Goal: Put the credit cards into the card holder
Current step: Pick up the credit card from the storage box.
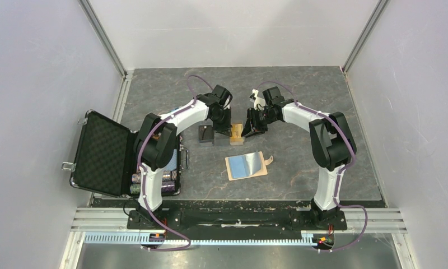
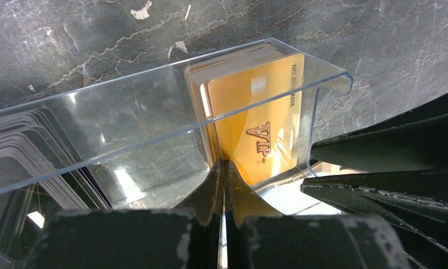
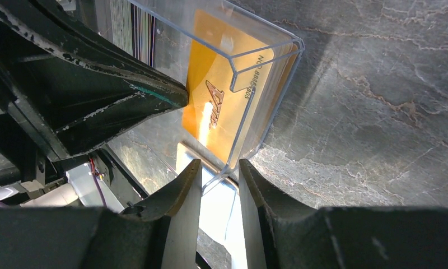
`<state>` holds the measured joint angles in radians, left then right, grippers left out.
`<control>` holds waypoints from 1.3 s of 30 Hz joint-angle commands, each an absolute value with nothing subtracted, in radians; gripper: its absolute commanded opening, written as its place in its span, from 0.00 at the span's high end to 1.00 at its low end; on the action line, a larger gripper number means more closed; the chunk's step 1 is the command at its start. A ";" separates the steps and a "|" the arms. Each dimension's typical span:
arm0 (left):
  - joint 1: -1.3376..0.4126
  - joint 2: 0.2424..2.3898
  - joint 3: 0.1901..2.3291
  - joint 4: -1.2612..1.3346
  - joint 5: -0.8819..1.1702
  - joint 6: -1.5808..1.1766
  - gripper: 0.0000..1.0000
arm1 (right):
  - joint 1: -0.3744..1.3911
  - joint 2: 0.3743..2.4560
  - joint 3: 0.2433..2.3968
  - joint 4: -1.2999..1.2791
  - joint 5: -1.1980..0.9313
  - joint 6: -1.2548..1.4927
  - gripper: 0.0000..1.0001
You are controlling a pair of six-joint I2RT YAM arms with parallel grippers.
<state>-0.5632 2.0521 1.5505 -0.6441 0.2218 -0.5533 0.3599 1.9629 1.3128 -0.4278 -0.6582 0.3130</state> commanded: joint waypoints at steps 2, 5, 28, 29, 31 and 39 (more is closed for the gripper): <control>-0.582 2.049 1.608 -0.664 0.184 -0.534 0.98 | 0.358 1.980 1.347 -0.453 -0.650 0.283 0.68; -0.592 2.040 1.622 -0.664 0.178 -0.530 0.98 | 0.357 1.976 1.348 -0.457 -0.646 0.279 0.68; -0.618 1.946 1.590 -0.546 0.221 -0.563 0.77 | 0.358 1.964 1.333 -0.470 -0.621 0.268 0.67; -0.618 1.942 1.585 -0.539 0.226 -0.565 0.77 | 0.357 1.965 1.335 -0.470 -0.621 0.268 0.67; -0.618 1.941 1.586 -0.531 0.232 -0.569 0.77 | 0.357 1.965 1.335 -0.471 -0.620 0.267 0.67; -0.617 1.996 1.579 -0.519 0.273 -0.594 0.76 | 0.357 1.967 1.333 -0.473 -0.616 0.265 0.67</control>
